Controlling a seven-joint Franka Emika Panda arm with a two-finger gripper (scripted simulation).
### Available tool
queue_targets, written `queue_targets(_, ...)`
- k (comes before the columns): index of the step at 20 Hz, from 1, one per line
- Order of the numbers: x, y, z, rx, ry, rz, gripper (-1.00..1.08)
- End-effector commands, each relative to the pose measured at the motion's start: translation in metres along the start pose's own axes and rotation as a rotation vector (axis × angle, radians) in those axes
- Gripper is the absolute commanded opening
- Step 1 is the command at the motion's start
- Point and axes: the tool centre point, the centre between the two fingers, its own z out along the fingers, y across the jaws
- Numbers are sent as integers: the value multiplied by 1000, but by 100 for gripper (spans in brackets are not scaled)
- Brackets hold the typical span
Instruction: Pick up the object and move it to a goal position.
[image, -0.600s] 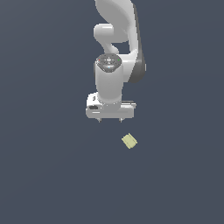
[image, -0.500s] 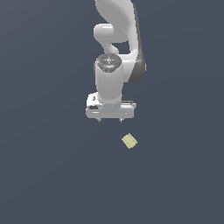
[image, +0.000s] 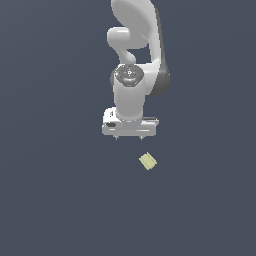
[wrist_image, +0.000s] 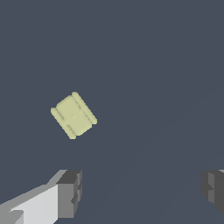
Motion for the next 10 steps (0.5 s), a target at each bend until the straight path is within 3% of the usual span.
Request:
queue_targets(1,0,0,0,0,0,0,100)
queue_targets(10,9,-15,17,-9,5,-111,100)
